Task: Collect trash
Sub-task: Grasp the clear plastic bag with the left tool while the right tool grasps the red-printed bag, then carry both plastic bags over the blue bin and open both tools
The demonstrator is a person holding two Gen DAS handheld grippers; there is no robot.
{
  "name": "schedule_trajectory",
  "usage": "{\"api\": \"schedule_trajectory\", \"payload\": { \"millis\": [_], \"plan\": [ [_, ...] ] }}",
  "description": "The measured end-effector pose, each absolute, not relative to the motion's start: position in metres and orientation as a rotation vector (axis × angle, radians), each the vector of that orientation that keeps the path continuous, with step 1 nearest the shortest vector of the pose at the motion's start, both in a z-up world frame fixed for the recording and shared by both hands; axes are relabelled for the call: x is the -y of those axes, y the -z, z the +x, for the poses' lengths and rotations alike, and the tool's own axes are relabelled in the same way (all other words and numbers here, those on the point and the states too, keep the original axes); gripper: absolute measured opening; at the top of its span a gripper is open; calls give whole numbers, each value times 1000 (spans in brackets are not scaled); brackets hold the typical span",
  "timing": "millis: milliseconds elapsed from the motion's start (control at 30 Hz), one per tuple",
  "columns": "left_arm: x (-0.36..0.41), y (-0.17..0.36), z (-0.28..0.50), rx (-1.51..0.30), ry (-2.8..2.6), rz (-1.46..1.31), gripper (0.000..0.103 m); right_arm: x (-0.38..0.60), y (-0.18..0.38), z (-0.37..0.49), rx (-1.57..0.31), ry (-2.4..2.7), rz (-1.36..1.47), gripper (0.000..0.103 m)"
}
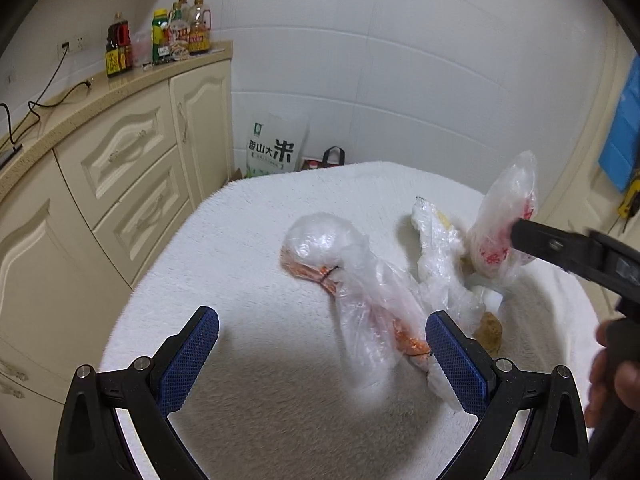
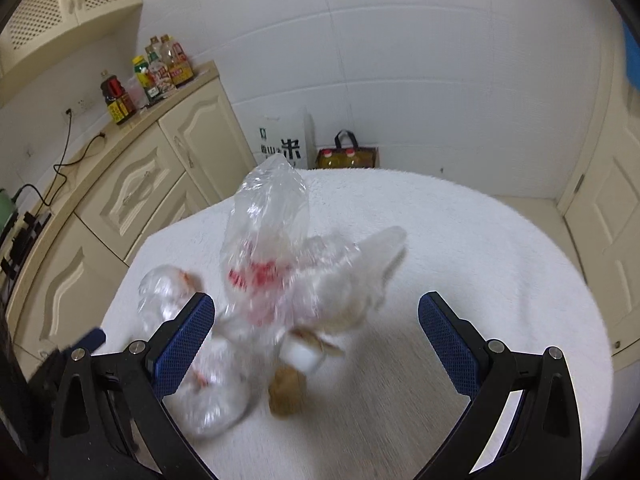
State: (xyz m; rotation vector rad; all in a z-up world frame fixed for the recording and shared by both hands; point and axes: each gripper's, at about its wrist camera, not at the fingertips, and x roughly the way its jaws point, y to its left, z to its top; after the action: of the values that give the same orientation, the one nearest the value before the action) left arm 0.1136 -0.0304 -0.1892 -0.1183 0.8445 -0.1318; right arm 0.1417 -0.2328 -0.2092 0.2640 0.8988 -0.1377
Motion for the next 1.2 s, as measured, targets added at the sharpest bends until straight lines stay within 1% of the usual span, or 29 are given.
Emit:
{"api": "schedule_trajectory", "payload": {
  "millis": [33,67,100,133,167,267,367,667,767,800,867,900,933,967,1033,1100,1133,1167,1200],
  "plan": [
    [34,190,119,-846,133,-120,102,234,213,149,-901,136,271,103],
    [38,191,122,-846,132,-120,102,234,217,155,-905,138,269,99],
    [43,192,127,-848,131,-120,102,235,221,159,-915,140,267,86],
    [48,194,134,-853,130,-119,102,237,227,164,-932,131,274,77],
    [53,195,140,-861,127,-116,102,239,232,167,-949,116,287,63],
    [61,203,148,-879,130,-114,102,243,236,162,-935,90,288,55],
    [69,208,150,-883,140,-114,102,248,233,151,-918,87,285,51],
    [83,217,159,-897,150,-112,102,261,220,108,-902,109,275,51],
    [94,223,163,-908,155,-131,99,264,217,98,-898,113,283,51],
    [97,228,166,-915,166,-137,90,264,216,95,-898,115,284,51],
    [99,232,166,-909,176,-127,77,264,215,91,-900,113,288,51],
    [98,233,168,-909,196,-137,61,264,214,89,-899,111,288,51],
    [95,234,170,-911,216,-150,48,264,213,86,-897,110,287,51],
    [91,235,171,-920,238,-163,44,264,212,84,-895,108,287,51],
    [76,240,170,-925,264,-185,33,263,210,81,-895,105,289,51],
    [63,243,165,-925,276,-183,29,261,210,76,-898,98,286,51],
    [57,245,163,-926,276,-180,29,260,210,74,-900,95,285,51],
    [53,245,162,-928,277,-175,29,259,211,73,-907,93,287,51],
    [53,246,162,-932,279,-160,33,259,212,71,-911,91,291,51]
  ]
}}
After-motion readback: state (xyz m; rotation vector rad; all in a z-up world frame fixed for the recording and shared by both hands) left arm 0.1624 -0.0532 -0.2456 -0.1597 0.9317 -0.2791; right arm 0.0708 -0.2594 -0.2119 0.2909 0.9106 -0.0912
